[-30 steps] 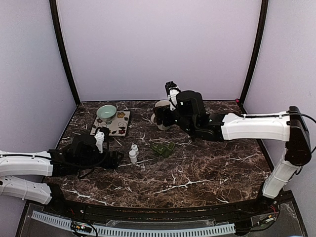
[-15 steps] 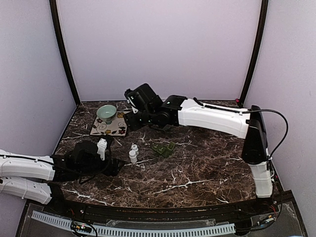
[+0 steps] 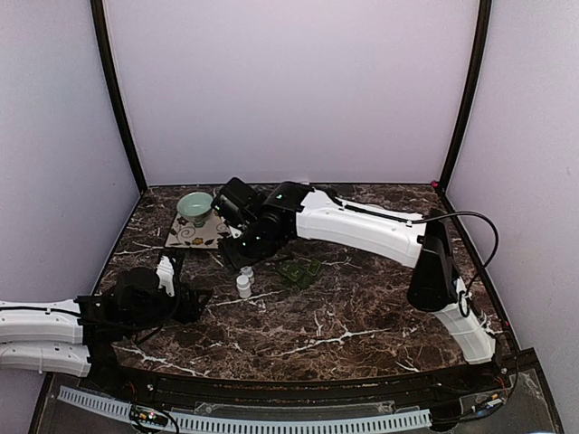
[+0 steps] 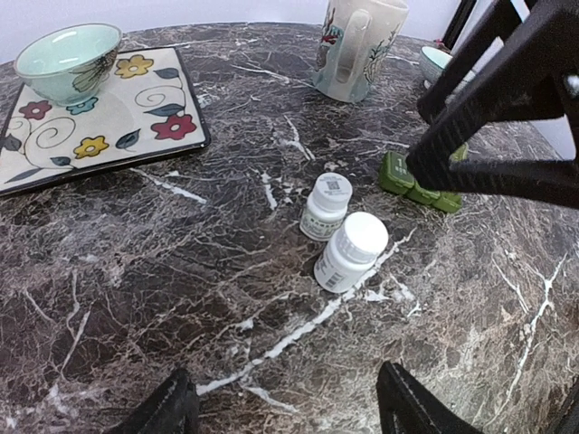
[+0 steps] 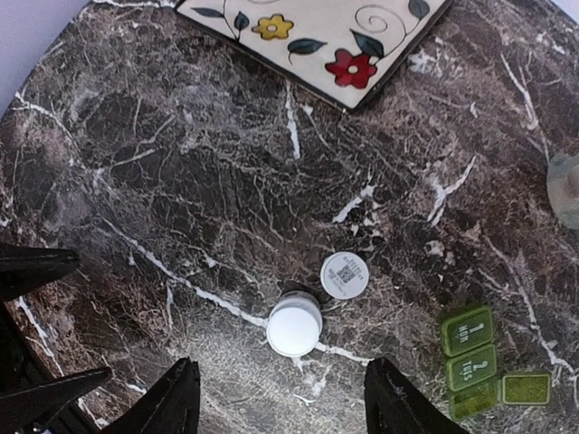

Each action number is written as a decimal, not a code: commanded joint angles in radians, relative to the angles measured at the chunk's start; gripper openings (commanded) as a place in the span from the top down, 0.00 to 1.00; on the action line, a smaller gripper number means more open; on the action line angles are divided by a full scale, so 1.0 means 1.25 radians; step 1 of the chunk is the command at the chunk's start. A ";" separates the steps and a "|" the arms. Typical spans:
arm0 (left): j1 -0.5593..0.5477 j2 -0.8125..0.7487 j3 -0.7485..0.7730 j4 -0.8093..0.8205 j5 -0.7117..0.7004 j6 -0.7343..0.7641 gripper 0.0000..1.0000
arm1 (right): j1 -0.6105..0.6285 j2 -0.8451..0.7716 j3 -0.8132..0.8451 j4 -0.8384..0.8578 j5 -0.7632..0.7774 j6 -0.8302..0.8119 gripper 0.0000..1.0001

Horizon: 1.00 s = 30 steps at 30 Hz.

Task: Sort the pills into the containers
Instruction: Pick up the pill bottle from the center of the board.

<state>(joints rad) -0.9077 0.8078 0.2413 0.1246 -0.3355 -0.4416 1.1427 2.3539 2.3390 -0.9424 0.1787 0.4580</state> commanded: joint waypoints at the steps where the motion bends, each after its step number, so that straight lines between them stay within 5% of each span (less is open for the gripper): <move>1: -0.004 -0.021 -0.006 -0.044 -0.045 -0.022 0.31 | 0.006 0.043 0.024 -0.058 -0.053 0.056 0.38; 30: -0.004 -0.042 -0.008 -0.047 -0.061 -0.008 0.31 | -0.035 0.141 0.090 -0.073 -0.125 0.073 0.42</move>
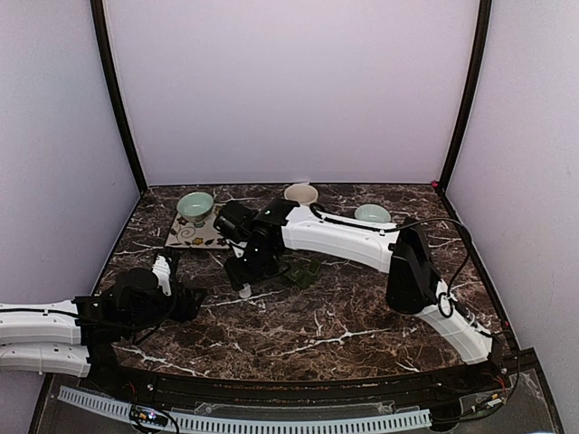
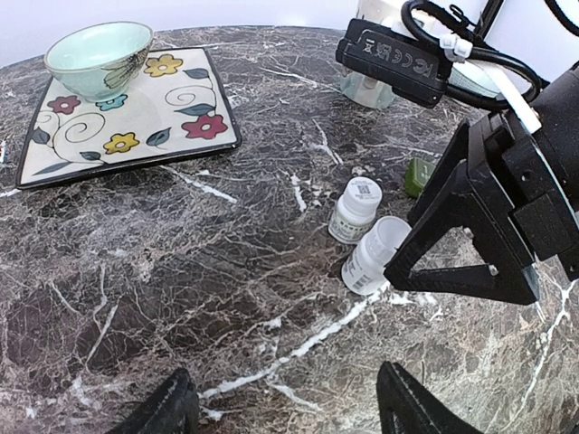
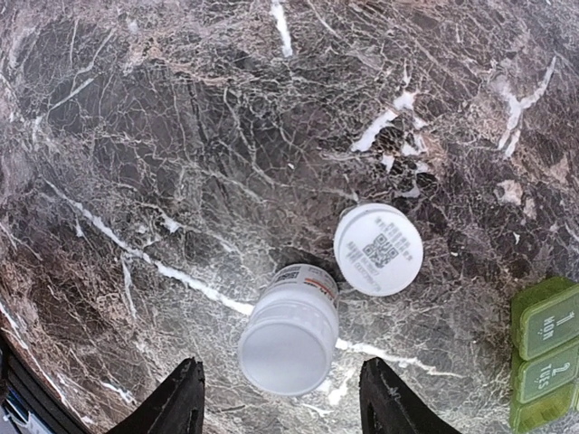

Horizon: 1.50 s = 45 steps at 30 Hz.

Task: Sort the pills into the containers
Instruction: Pick up the pill bottle from the center of the board.

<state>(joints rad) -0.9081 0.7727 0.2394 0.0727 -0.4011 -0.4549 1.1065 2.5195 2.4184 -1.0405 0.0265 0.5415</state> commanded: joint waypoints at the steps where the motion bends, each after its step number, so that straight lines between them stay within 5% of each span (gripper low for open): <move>1: -0.004 -0.015 -0.007 -0.005 -0.008 0.003 0.31 | -0.007 0.009 0.028 0.008 -0.007 0.006 0.43; 45: -0.004 -0.053 -0.023 -0.003 -0.012 -0.003 0.31 | -0.026 0.061 0.077 0.013 -0.048 0.007 0.61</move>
<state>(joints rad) -0.9081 0.7120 0.2249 0.0715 -0.4061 -0.4561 1.0832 2.5774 2.4893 -1.0367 -0.0257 0.5529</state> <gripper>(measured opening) 0.688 0.400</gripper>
